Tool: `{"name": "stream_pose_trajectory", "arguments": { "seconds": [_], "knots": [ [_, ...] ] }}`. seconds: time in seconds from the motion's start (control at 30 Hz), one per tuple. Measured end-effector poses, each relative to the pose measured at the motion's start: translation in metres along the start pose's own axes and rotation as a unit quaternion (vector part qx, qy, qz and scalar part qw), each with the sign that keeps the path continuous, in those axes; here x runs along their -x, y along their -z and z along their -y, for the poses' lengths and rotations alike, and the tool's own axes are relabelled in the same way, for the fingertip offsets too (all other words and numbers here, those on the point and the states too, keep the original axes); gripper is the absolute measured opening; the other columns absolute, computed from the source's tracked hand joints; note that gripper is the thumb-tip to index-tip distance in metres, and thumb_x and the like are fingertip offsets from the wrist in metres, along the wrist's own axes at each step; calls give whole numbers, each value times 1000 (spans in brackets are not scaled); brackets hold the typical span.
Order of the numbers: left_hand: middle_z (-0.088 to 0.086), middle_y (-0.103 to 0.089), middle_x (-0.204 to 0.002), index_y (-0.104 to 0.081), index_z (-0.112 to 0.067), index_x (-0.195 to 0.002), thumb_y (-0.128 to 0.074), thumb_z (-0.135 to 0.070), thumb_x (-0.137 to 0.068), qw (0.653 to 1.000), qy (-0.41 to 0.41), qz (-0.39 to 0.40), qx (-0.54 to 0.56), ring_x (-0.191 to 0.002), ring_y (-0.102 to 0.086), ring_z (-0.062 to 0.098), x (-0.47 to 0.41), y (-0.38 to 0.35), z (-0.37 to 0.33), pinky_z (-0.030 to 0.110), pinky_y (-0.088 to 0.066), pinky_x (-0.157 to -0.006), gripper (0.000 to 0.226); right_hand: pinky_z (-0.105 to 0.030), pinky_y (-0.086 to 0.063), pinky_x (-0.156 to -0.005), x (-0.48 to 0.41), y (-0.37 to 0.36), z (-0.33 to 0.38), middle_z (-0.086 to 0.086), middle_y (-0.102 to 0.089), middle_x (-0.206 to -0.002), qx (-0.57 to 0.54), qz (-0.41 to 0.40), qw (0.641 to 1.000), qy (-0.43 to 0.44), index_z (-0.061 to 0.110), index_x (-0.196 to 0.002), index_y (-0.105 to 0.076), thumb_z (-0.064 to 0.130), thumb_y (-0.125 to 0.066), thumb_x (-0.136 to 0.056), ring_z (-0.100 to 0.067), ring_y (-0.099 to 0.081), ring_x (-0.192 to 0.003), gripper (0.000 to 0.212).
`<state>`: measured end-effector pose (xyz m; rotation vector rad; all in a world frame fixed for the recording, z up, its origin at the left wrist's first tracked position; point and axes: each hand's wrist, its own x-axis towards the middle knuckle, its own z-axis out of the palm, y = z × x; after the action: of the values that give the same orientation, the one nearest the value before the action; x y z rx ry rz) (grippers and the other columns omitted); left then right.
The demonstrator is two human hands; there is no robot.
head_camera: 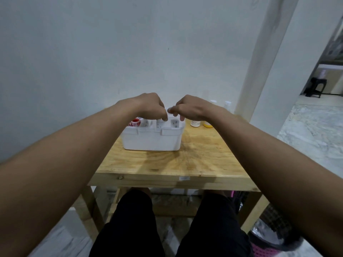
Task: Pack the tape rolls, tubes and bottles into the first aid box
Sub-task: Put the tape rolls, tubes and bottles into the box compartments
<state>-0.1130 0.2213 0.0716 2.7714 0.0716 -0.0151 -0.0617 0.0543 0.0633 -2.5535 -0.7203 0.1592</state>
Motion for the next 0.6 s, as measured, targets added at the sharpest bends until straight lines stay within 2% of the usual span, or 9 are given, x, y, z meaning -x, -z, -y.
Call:
{"name": "stream_pose_trajectory", "arguments": {
  "seconds": [0.17, 0.23, 0.3, 0.37, 0.6],
  "knots": [
    [-2, -70, -112, -77, -22, -110, -69, -36, -85, 997, -36, -61, 10, -107, -60, 21, -8, 5, -17, 32, -49, -88, 30, -44, -53, -90, -4, 19, -10, -11, -74, -99, 1, -72, 997, -28, 4, -104, -73, 39, -50, -90, -29, -66, -98, 44],
    [-2, -69, -109, -77, -23, -108, -68, -37, -86, 995, -54, -84, 15, -101, -60, 19, -14, 6, -25, 30, -48, -84, 28, -46, -54, -90, -7, 28, -18, -10, -73, -100, 26, -92, 995, -42, 5, -103, -73, 32, -51, -88, -30, -67, -99, 38],
    [-2, -70, -108, -77, -23, -106, -67, -37, -87, 992, -73, -100, 14, -98, -60, 17, -23, 4, -34, 29, -48, -84, 26, -41, -55, -87, -10, 37, -27, -7, -73, -106, 48, -106, 992, -51, 7, -107, -73, 24, -51, -87, -28, -66, -101, 33],
    [-2, -70, -112, -74, -25, -108, -67, -38, -86, 990, -87, -108, 7, -101, -62, 19, -34, 2, -43, 32, -51, -90, 26, -34, -52, -82, -11, 45, -35, -4, -70, -115, 70, -116, 989, -57, 12, -112, -72, 18, -53, -87, -24, -63, -104, 32],
    [3, -60, -135, -52, -25, -141, -65, -38, -90, 989, -108, -98, -24, -122, -55, 22, -78, -13, -72, 37, -47, -100, 54, -31, -48, -83, -28, 68, -70, -4, -62, -128, 122, -138, 979, -84, 18, -131, -59, 21, -57, -88, -23, -59, -111, 43]
  ]
}}
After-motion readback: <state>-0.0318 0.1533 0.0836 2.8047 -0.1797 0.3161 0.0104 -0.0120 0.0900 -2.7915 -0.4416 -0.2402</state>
